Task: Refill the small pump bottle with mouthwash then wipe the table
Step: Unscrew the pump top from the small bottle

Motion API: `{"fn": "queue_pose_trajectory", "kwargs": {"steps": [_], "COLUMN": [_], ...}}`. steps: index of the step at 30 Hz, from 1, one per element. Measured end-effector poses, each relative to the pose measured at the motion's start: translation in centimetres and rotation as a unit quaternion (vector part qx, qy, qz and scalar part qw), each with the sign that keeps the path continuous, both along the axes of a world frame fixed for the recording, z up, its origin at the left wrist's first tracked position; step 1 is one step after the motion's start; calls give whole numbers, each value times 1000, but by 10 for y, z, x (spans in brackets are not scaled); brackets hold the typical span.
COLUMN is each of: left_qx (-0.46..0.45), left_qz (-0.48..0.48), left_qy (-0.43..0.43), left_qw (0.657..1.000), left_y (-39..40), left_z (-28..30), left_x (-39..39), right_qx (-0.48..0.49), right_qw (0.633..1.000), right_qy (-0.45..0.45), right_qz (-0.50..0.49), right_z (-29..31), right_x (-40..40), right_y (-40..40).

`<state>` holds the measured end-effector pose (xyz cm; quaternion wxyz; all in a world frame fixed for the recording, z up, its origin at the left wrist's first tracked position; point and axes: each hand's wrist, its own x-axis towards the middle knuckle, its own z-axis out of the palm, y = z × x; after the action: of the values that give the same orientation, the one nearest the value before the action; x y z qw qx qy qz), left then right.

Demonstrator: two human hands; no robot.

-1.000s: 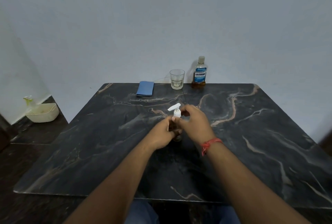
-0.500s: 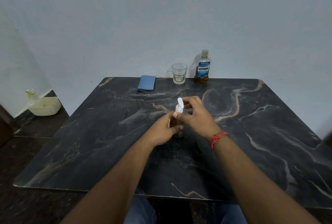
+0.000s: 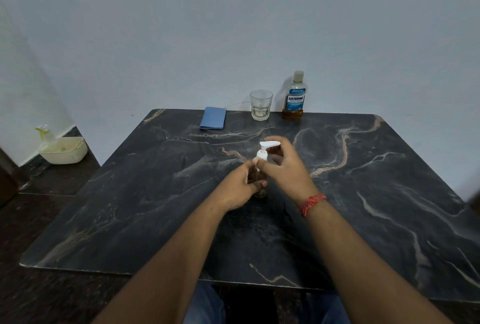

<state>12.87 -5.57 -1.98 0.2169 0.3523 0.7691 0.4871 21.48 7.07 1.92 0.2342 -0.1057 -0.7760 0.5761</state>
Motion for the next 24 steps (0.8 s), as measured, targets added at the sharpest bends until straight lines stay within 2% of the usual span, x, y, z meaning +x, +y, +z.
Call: {"fn": "queue_pose_trajectory", "kwargs": {"steps": [2, 8, 12, 15, 21, 24], "left_qx": [-3, -1, 1, 7, 27, 34], "left_qz": [-1, 3, 5, 3, 13, 71], "left_qy": [1, -3, -8, -18, -22, 1], "left_qw": [1000, 1000, 1000, 1000, 999, 997], "left_y": [0, 1, 2, 1, -4, -16], "left_z": [0, -2, -3, -3, -4, -2], "left_x": [0, -2, -2, -2, -7, -25], "right_qx": [19, -38, -112, -138, -182, -148], "right_qw": [1000, 999, 991, 980, 937, 954], "right_qy": [-10, 35, 71, 135, 265, 208], "right_qz": [-18, 5, -8, -40, -137, -159], "right_z": [-1, 1, 6, 21, 56, 54], "right_x": [-2, 1, 1, 1, 5, 0], "right_y": [1, -1, -2, 0, 13, 16]}}
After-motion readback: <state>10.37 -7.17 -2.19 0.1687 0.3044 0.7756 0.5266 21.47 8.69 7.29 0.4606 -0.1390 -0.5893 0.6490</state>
